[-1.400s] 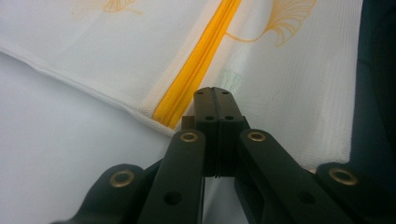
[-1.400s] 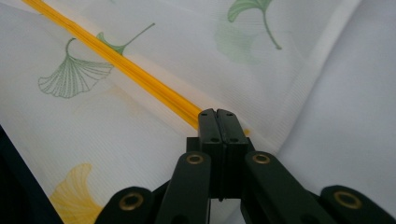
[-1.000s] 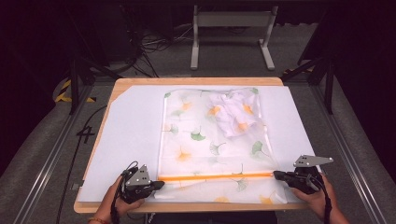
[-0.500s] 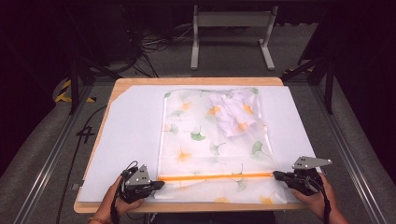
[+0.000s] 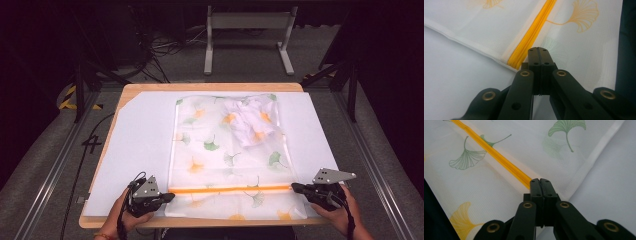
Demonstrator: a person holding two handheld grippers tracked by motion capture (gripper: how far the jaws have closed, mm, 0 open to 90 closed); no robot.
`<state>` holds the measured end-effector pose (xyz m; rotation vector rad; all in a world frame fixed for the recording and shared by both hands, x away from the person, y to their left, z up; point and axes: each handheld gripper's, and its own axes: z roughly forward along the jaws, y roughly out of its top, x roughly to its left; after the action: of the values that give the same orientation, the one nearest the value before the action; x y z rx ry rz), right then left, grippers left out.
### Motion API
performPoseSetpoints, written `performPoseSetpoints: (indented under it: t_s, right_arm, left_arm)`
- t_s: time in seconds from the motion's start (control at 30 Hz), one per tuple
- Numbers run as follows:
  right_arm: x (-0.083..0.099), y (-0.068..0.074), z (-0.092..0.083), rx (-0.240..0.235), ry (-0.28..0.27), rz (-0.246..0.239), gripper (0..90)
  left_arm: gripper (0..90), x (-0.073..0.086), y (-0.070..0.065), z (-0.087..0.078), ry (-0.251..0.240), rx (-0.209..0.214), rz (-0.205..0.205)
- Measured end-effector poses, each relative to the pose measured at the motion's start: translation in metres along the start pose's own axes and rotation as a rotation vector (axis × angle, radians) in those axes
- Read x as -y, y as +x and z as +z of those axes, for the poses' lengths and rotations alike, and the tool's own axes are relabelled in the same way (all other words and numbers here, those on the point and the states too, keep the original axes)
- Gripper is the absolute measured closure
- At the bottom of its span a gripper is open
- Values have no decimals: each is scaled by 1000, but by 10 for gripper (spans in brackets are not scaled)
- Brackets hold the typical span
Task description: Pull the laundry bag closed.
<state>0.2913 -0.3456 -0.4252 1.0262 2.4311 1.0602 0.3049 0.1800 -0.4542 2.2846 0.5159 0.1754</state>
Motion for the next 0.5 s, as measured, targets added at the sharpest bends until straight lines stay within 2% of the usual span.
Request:
performPoseSetpoints:
  t_s: [0.07,0.17,0.2,0.27,0.4,0.5]
  right_arm:
    - [0,0,-1,3,-3,-3,888]
    - [1,0,-2,12,-11,-5,864]
    - [1,0,-5,-9,-35,-2,859]
    - [0,0,-7,-6,-55,2,853]
    - [1,2,-9,6,-62,-13,847]
    - [1,3,-8,26,-51,-33,828]
  left_arm:
    - [900,1,1,-1,-11,-1,-11]
    - [900,0,1,-1,-6,-10,-2]
    - [900,0,0,-3,-14,-15,-1]
    - [900,0,1,-4,-18,-15,-6]
    - [900,0,1,-6,-19,-26,7]
    - [894,0,3,-10,-45,-39,-7]
